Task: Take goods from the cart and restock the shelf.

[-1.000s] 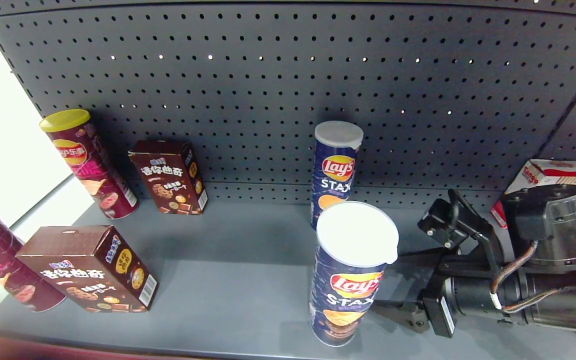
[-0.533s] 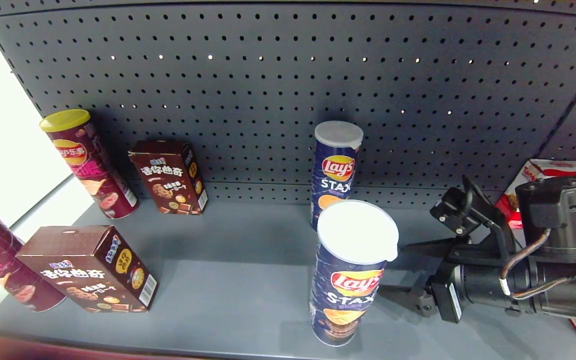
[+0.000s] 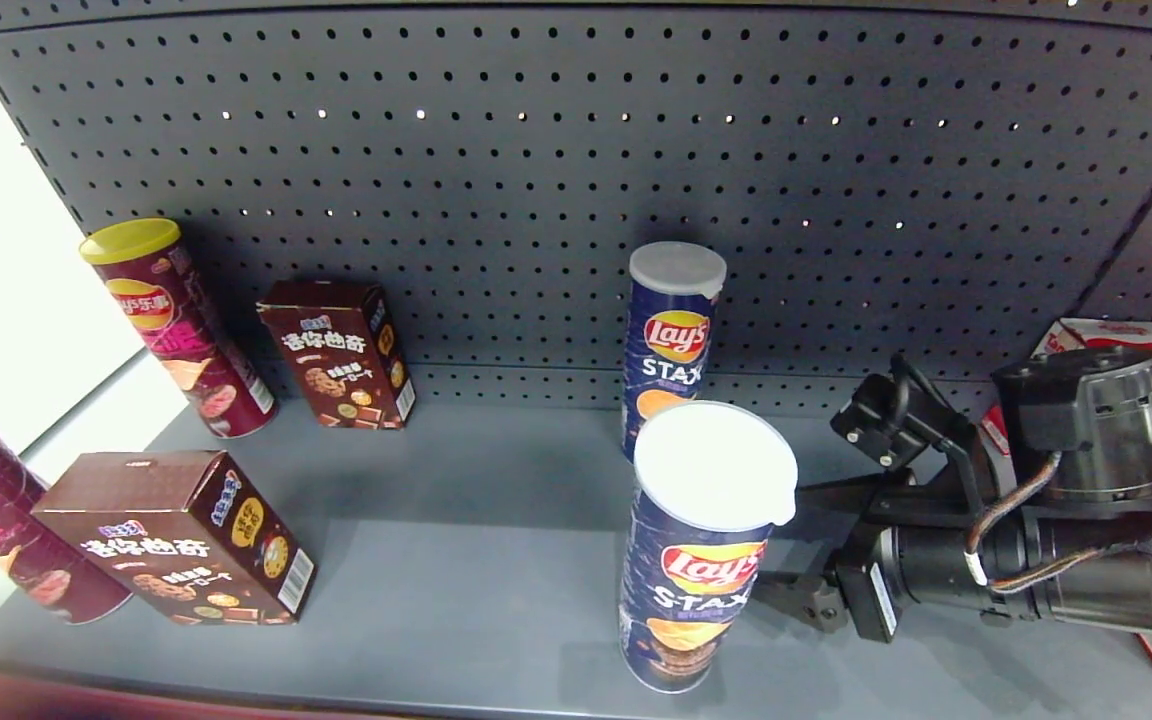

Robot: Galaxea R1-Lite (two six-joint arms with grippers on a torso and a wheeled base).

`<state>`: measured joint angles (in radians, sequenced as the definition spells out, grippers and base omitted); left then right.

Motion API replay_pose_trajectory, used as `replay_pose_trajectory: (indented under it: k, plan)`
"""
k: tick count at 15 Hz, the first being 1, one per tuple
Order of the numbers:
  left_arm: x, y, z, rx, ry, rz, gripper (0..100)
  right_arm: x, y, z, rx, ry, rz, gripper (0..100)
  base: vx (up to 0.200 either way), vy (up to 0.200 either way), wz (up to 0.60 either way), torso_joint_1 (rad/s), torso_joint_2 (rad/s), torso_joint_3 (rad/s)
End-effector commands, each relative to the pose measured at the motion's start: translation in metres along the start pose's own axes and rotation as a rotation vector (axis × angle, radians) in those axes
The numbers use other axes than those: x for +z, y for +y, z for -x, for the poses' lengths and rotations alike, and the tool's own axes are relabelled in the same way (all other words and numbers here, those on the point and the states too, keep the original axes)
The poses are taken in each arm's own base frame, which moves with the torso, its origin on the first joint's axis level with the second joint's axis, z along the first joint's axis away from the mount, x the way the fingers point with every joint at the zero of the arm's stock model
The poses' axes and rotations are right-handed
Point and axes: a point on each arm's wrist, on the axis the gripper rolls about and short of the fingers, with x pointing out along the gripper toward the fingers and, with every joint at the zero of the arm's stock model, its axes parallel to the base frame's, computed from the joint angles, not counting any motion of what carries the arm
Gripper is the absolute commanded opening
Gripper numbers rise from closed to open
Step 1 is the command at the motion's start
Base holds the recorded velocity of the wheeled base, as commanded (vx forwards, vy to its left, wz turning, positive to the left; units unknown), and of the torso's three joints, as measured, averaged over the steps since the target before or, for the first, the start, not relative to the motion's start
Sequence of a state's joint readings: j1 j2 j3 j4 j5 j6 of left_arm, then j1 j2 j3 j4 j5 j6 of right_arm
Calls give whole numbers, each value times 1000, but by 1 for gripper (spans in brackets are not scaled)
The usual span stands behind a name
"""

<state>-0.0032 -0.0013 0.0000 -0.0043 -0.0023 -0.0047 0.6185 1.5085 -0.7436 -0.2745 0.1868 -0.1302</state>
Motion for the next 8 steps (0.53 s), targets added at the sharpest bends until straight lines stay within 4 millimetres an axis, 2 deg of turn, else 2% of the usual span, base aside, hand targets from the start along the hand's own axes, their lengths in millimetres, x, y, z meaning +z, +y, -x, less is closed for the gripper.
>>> replay_pose_trajectory:
  k: [1, 8]
  plan:
    - [0, 0, 0, -1, 1, 1, 100, -1, 2, 0, 6, 5, 2, 100, 0, 0, 0, 0, 0, 0]
    - [0, 0, 0, -1, 1, 0, 100, -15, 9, 13, 19, 19, 5, 100, 0, 0, 0, 0, 0, 0]
